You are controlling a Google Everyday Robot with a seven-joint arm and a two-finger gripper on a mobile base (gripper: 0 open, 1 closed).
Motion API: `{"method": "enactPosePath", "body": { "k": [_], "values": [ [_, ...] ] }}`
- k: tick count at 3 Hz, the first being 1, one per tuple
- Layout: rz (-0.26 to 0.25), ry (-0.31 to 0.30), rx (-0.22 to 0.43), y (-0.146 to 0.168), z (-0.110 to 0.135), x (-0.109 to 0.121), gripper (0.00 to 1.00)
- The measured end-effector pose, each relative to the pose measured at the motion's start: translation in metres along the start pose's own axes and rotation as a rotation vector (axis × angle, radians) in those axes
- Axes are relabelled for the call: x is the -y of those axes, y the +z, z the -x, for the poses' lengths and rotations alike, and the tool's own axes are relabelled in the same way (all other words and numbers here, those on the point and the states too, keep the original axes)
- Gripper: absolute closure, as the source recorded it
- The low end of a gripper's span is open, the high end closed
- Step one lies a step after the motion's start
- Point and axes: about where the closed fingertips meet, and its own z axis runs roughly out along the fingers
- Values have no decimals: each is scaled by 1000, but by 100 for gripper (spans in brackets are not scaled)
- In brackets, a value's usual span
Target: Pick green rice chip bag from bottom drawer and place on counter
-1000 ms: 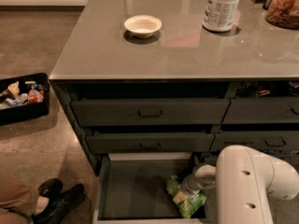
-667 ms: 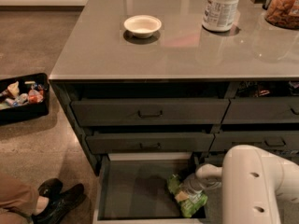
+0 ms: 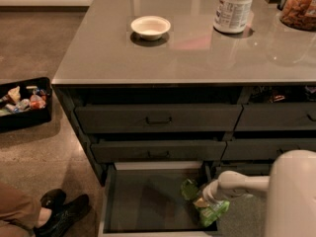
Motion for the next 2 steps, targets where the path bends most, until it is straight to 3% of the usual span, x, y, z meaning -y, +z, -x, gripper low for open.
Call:
{"method": "enactPosePath", "body": {
  "k": [2],
  "values": [
    [-84, -170, -34, -136, 17, -33, 100]
  ]
}}
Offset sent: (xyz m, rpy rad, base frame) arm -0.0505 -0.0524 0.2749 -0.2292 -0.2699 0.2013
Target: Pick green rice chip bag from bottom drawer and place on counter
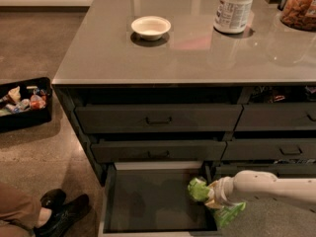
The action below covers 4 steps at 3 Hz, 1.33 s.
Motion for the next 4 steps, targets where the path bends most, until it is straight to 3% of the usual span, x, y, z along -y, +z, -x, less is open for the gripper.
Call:
{"method": "enactPosePath", "body": {
  "k": [1, 2, 3, 4],
  "values": [
    [-64, -98, 5, -87, 16, 7, 100],
    [-163, -186, 3, -192, 43, 32, 100],
    [-257, -294, -16, -301, 90, 69, 100],
    [-345, -361, -33, -402, 144, 91, 100]
  ]
}}
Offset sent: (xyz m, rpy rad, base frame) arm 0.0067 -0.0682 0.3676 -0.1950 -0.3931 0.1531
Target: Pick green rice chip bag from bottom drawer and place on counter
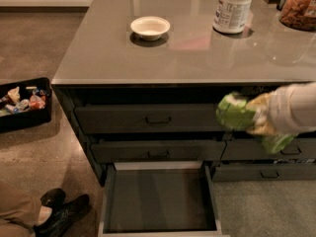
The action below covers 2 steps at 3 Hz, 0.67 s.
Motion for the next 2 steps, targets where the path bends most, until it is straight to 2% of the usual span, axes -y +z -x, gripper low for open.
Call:
{"method": "enactPosePath", "body": {
  "k": [1, 2],
  "values": [
    [-82, -50, 18, -56, 48, 64, 100],
    [-136, -79, 35, -76, 93, 125, 100]
  ]
}}
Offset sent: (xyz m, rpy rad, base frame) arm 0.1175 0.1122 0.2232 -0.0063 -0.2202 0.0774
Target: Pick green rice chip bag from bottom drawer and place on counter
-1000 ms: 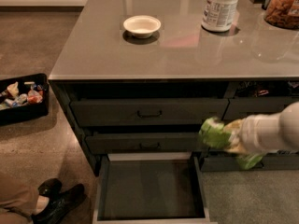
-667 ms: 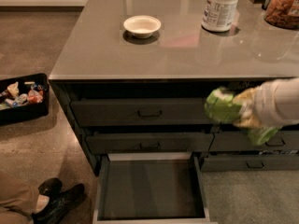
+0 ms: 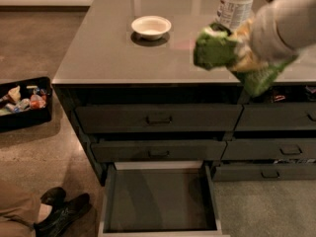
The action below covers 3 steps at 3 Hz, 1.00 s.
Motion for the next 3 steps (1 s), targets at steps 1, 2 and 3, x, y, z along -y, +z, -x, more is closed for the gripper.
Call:
{"method": "enactPosePath", "body": {
  "k": [1, 2, 3],
  "values": [
    [-51, 33, 24, 28, 24, 62, 100],
    [-53, 76, 44, 89, 34, 105, 100],
    [4, 101, 41, 156, 31, 122, 100]
  ]
}}
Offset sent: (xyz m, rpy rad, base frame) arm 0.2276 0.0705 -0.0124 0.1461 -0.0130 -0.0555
